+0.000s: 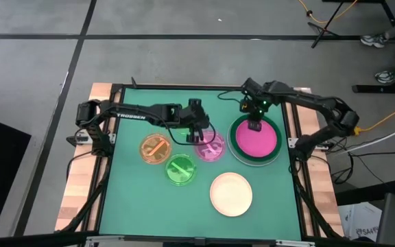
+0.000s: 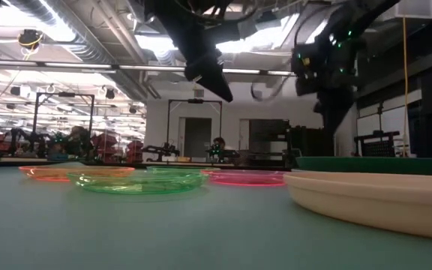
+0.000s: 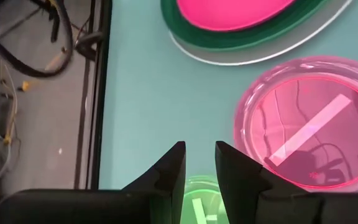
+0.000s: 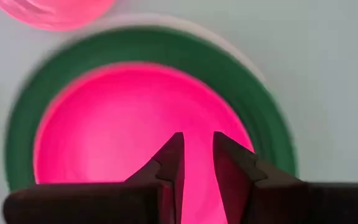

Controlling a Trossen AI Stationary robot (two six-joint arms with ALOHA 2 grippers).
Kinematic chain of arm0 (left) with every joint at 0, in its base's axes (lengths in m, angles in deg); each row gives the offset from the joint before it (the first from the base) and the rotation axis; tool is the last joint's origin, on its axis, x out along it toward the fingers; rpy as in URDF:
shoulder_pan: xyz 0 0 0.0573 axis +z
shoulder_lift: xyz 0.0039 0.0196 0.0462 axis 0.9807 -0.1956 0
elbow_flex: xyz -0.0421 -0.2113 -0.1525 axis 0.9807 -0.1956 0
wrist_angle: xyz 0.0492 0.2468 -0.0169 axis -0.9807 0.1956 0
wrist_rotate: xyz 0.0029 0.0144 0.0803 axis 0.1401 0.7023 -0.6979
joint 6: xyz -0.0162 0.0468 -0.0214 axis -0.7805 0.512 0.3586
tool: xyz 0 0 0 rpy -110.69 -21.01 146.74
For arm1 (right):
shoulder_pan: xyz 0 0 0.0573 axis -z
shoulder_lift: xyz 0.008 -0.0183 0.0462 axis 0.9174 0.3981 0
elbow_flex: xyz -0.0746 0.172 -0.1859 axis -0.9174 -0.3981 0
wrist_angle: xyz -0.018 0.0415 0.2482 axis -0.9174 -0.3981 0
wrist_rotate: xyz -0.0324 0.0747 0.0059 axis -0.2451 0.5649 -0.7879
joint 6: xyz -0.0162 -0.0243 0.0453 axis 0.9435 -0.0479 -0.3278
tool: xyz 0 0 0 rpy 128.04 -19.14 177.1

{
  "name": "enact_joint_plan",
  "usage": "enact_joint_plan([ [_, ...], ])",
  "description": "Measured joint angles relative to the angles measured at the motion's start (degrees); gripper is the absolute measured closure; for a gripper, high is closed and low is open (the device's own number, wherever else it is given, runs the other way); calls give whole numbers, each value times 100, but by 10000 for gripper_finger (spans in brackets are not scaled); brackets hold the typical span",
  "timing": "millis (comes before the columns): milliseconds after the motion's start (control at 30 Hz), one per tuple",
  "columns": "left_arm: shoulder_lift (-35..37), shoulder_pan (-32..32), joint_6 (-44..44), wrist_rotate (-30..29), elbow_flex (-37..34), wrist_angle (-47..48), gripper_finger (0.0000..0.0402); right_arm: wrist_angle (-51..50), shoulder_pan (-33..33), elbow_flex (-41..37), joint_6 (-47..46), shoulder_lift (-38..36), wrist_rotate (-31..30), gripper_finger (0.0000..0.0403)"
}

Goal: Stack plastic plates
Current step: Stack the white plate on top of the pink plate

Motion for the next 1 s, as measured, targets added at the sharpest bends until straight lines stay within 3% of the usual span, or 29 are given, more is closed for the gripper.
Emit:
enact_joint_plan([
  [300,0,61,-485,-1,0,72,321,923,-1275,0,323,-321,-2,331],
  [1000,0,54,-512,-2,0,73,321,944,-3917,0,-227,-318,-885,331],
])
